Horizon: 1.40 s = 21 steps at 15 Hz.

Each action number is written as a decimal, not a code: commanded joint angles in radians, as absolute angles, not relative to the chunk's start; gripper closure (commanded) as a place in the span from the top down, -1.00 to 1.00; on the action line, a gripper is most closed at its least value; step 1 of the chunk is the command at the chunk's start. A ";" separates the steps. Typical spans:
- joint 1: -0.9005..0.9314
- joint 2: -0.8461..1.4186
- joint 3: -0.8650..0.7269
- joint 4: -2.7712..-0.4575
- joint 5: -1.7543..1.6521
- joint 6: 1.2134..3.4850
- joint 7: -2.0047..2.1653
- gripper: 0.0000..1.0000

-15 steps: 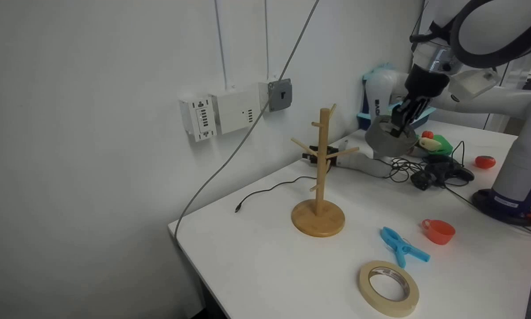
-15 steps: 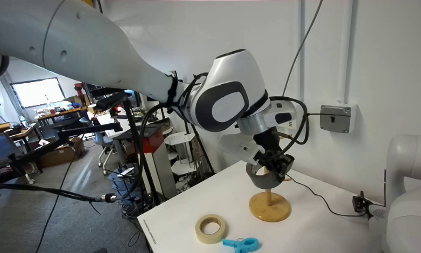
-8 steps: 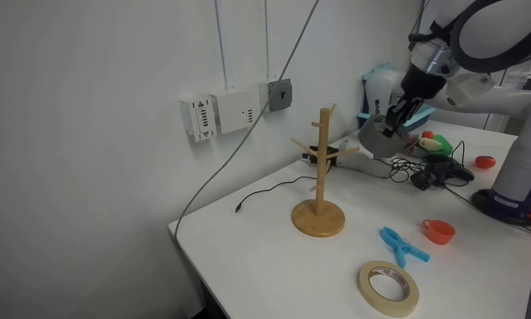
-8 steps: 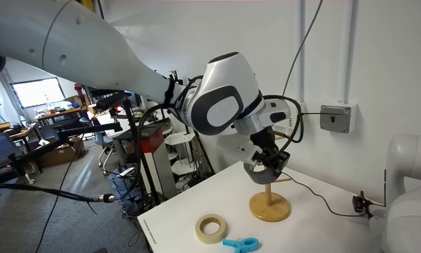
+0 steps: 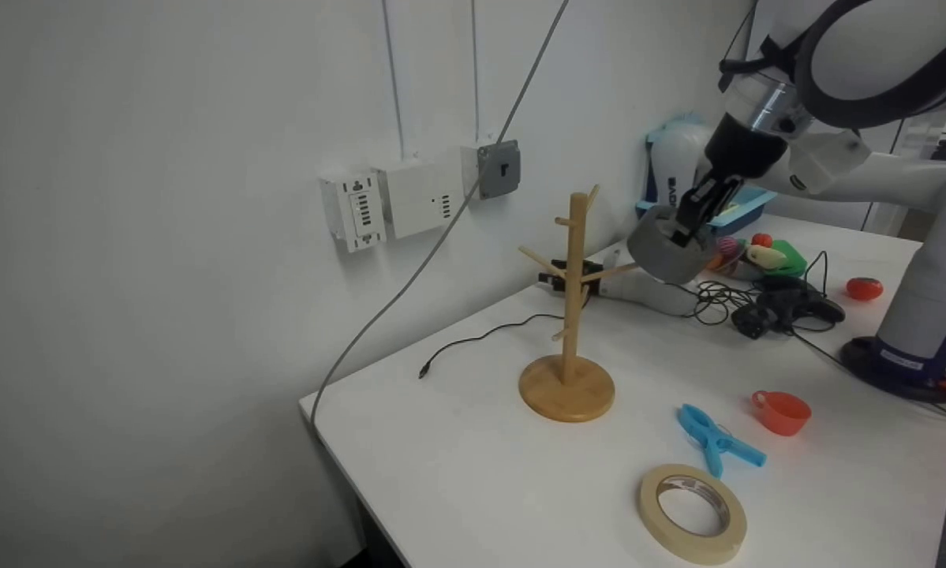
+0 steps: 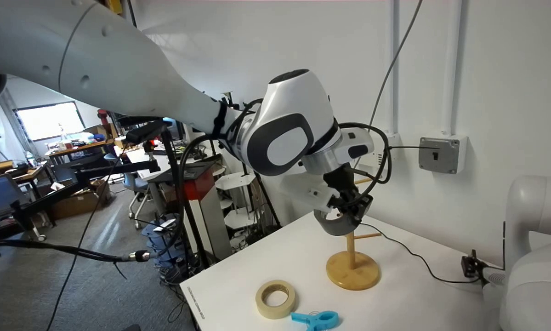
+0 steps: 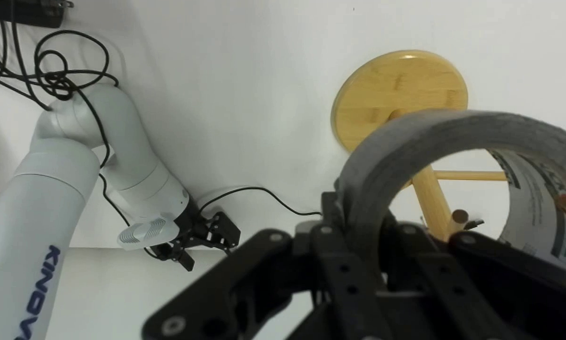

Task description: Hang the grey masking tape on the wooden rack

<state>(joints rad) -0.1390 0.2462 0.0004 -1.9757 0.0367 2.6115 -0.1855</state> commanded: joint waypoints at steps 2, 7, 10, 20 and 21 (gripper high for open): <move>-0.135 0.277 0.009 -1.958 0.072 2.635 -0.218 -0.91; -0.134 0.339 0.026 -1.926 0.072 2.645 -0.219 -0.91; -0.136 0.369 0.040 -1.900 0.074 2.657 -0.222 -0.91; -0.133 0.431 0.048 -1.841 0.053 2.648 -0.211 0.16; -0.134 0.435 0.048 -1.837 0.053 2.647 -0.211 0.30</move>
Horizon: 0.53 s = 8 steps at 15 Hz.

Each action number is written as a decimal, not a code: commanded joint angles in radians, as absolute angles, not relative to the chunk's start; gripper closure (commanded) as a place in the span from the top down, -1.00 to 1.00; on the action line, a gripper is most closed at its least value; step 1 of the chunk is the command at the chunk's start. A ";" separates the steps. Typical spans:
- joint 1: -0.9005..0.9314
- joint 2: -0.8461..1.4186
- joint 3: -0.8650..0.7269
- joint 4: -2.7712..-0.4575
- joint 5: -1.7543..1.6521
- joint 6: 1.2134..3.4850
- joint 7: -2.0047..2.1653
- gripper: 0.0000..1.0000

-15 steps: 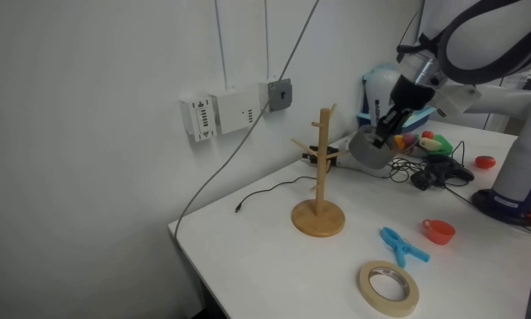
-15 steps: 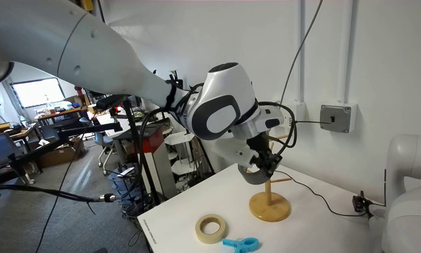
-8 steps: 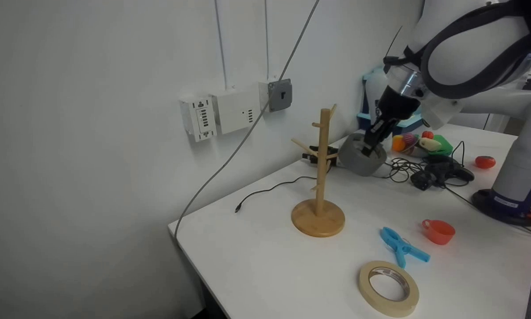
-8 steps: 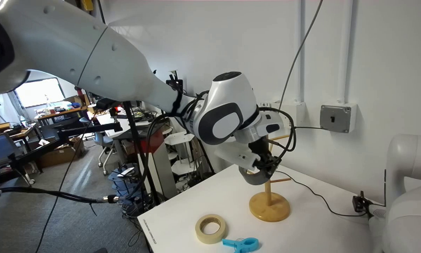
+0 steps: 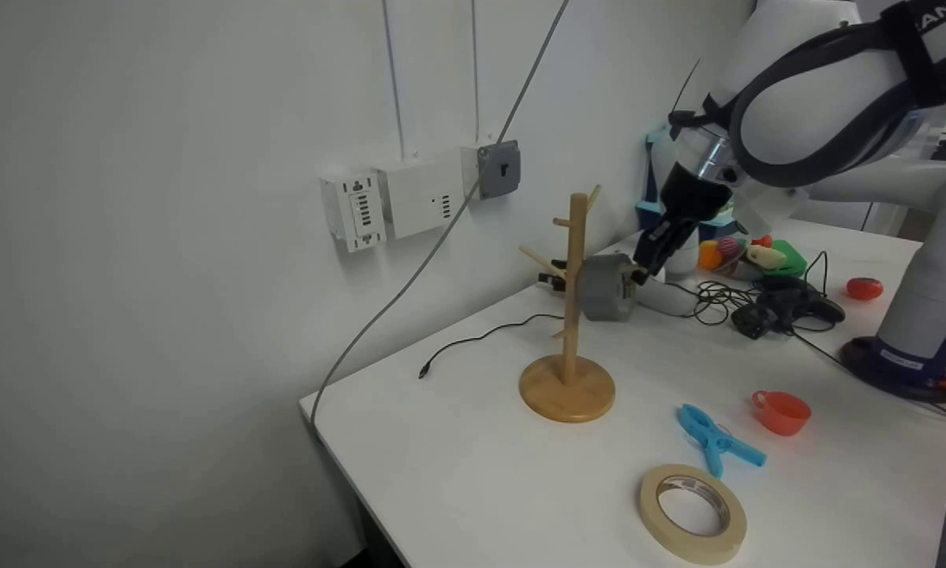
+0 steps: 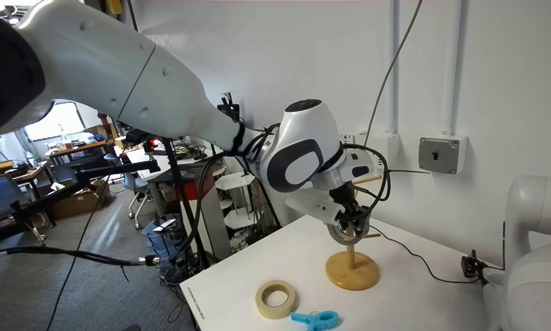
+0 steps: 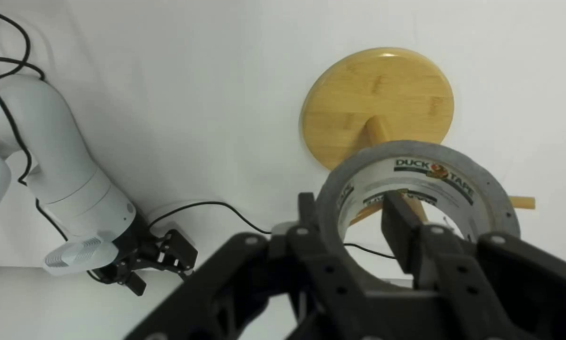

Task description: Hang the grey masking tape on the wooden rack

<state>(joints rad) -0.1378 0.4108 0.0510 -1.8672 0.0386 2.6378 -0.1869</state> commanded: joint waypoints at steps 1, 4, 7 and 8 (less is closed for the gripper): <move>-0.135 0.437 0.048 -1.835 0.053 2.647 -0.211 0.47; -0.136 0.439 0.049 -1.831 0.054 2.642 -0.212 0.91; -0.136 0.430 0.043 -1.833 0.052 2.617 -0.202 1.00; -0.134 0.423 0.038 -1.837 0.048 2.604 -0.195 1.00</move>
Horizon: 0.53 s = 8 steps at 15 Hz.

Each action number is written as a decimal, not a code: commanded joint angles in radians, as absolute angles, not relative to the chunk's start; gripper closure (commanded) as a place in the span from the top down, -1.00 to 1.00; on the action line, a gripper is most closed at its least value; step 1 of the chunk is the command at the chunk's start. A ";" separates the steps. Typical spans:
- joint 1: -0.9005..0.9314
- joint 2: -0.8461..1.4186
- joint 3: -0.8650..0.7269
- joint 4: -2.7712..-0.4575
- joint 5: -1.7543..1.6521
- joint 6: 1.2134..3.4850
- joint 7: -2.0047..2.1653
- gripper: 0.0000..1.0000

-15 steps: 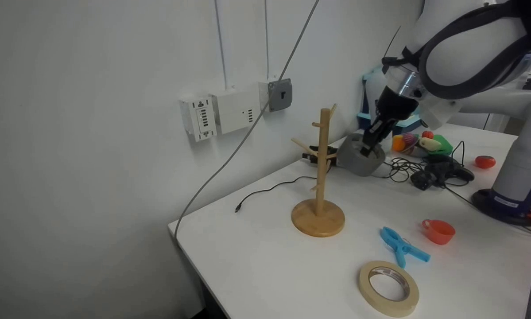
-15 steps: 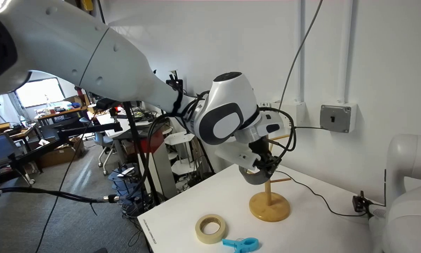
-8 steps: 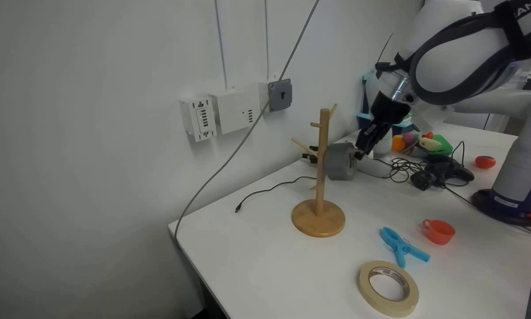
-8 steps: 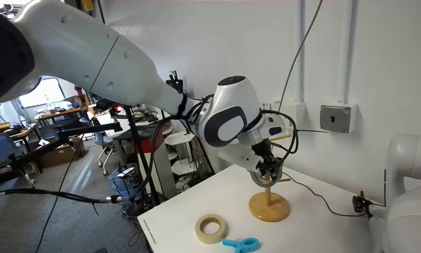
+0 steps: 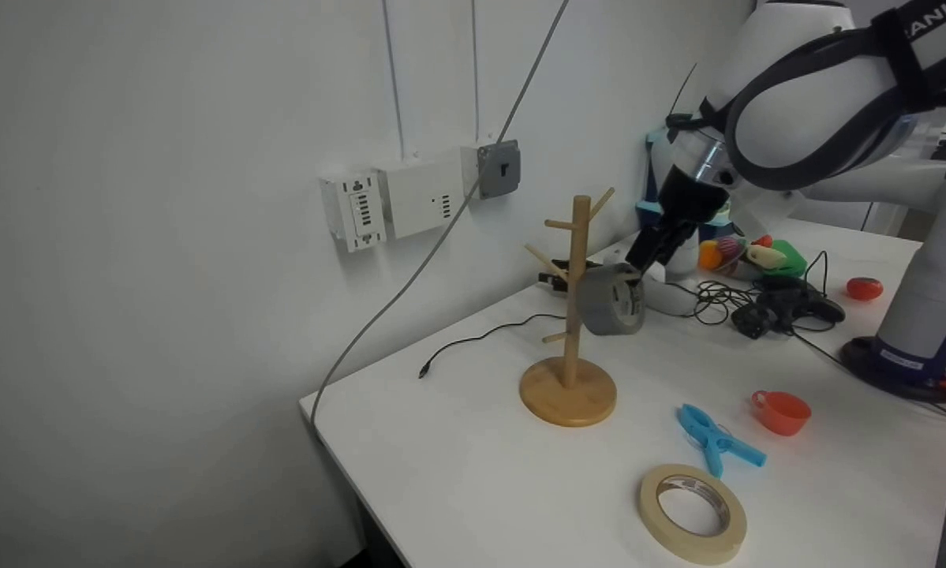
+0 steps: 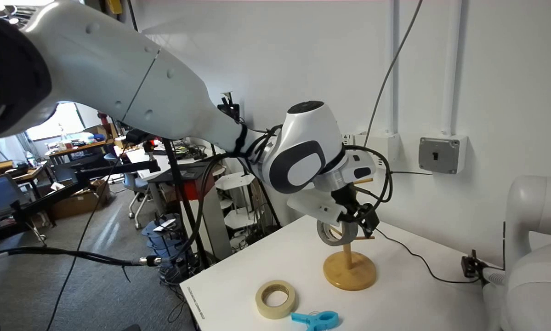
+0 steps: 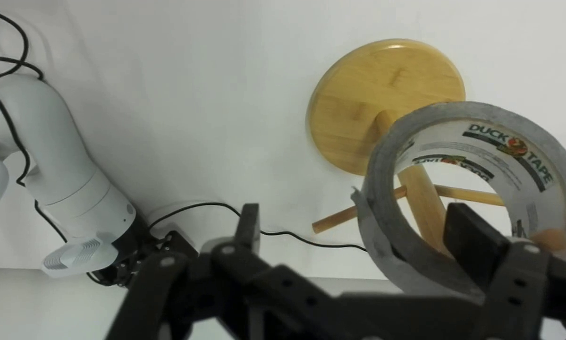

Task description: Hang the grey masking tape on the wooden rack

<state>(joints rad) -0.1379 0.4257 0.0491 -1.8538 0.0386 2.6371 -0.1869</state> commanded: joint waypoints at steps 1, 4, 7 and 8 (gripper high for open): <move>-0.131 0.417 0.032 -1.842 0.042 2.594 -0.188 1.00; -0.133 0.396 0.022 -1.860 0.039 2.586 -0.189 1.00; -0.135 0.368 0.012 -1.887 0.036 2.587 -0.188 1.00; -0.130 0.346 0.008 -1.906 0.033 2.582 -0.181 1.00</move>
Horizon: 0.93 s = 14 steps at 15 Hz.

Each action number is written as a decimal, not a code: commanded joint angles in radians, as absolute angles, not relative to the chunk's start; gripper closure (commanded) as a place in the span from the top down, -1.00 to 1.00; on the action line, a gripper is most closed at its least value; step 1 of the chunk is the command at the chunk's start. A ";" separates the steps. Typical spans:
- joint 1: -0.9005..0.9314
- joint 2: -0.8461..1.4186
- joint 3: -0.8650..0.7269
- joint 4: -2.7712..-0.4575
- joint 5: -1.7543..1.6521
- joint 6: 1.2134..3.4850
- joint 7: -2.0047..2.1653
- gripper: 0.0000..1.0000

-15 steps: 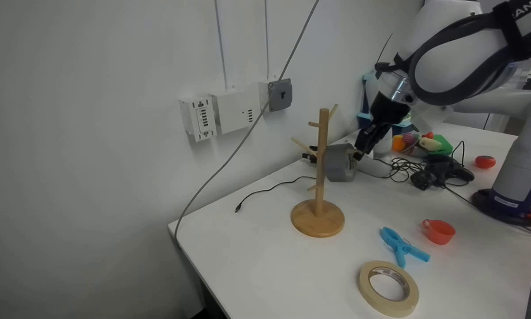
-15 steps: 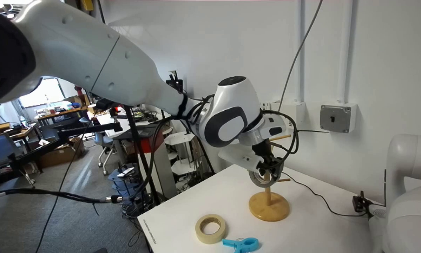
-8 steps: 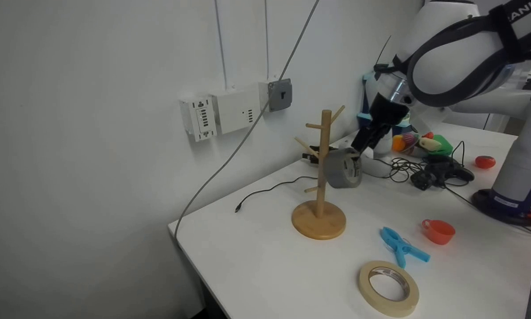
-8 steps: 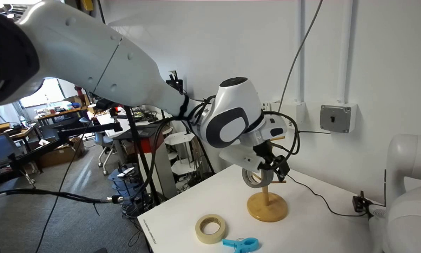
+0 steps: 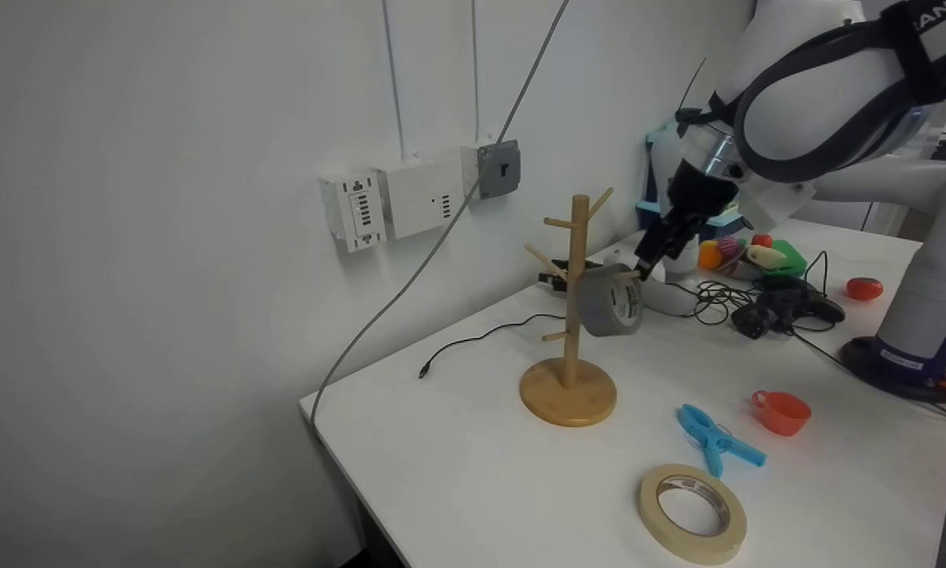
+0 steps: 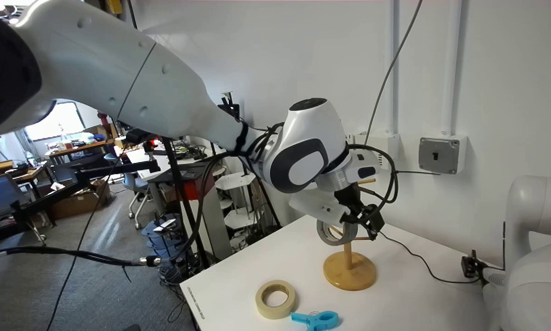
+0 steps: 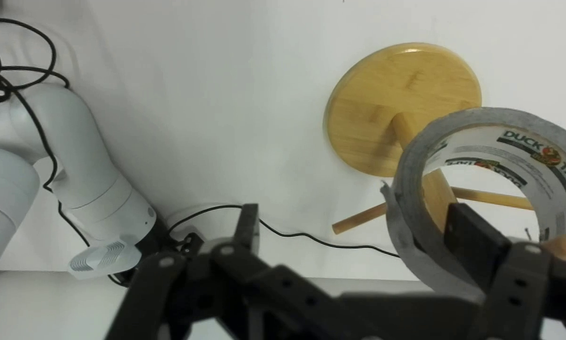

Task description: Hang the grey masking tape on the wooden rack

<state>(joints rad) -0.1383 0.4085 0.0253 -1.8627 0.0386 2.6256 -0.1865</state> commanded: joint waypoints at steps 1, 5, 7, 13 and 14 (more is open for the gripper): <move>-0.131 0.329 0.007 -1.921 0.036 2.575 -0.183 1.00; -0.126 0.246 0.003 -1.989 0.034 2.542 -0.189 1.00; -0.124 0.198 0.005 -2.028 0.037 2.528 -0.198 1.00; -0.113 0.076 0.008 -2.136 0.061 2.551 -0.230 1.00; -0.110 0.059 0.007 -2.151 0.065 2.553 -0.234 1.00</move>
<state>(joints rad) -0.1234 0.1396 0.0180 -2.0756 0.0386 2.5463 -0.1904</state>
